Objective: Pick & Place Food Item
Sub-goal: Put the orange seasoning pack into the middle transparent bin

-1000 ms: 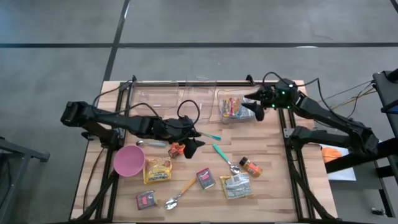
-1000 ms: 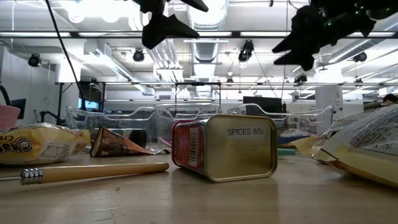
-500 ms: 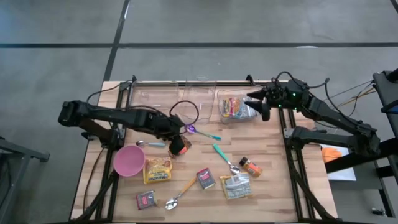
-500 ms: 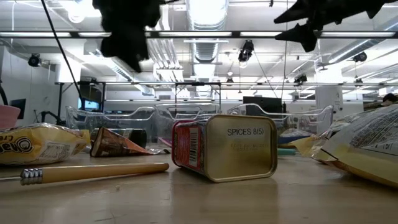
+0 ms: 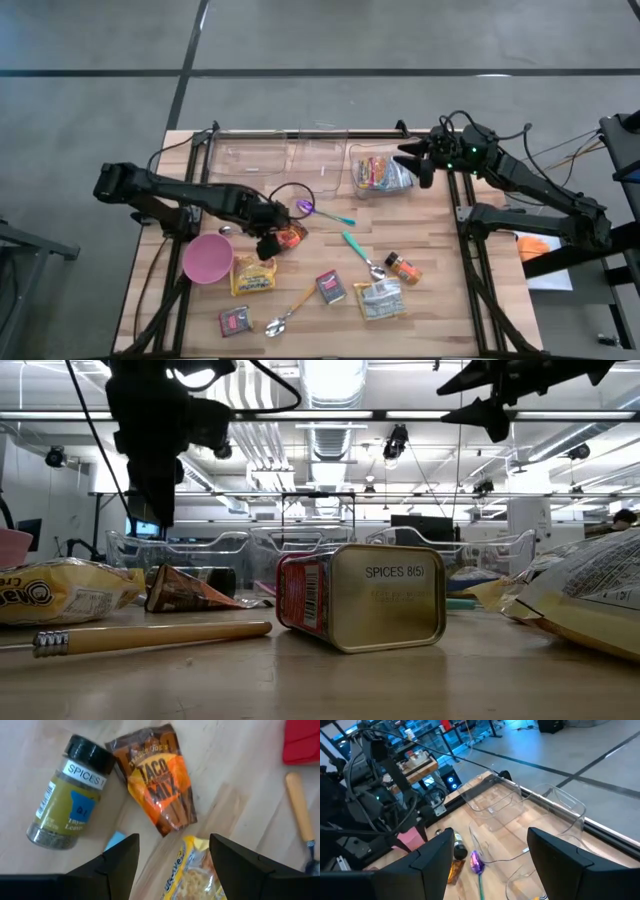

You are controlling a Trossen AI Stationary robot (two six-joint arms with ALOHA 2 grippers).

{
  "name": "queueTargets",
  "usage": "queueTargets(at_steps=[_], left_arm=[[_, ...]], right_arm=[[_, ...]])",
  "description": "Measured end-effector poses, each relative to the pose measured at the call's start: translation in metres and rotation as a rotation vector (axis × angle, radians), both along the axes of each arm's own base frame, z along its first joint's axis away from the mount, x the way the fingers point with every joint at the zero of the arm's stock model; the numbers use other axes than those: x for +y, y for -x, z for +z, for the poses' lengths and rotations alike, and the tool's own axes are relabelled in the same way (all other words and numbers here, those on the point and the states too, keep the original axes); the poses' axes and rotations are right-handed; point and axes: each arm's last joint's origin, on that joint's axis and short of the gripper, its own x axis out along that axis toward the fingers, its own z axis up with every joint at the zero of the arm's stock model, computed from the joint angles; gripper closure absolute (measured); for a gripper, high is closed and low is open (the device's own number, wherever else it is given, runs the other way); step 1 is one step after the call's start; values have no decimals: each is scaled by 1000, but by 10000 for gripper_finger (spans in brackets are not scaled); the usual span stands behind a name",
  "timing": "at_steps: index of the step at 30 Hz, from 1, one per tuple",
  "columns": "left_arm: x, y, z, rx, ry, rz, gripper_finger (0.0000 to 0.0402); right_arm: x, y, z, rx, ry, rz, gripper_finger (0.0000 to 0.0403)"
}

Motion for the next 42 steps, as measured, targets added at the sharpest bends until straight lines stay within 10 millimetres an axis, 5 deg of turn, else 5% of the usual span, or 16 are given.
queueTargets(at_steps=[18,27,42], left_arm=[[5,-3,-37,-145,101,106,154],[9,-2,-40,-148,100,125,150],[10,-8,-56,-93,82,156,48]], right_arm=[[-1,-2,-2,-3,-45,-17,156],[-1,-2,-2,-3,-44,-18,156],[-1,-2,-2,-2,-45,-17,156]])
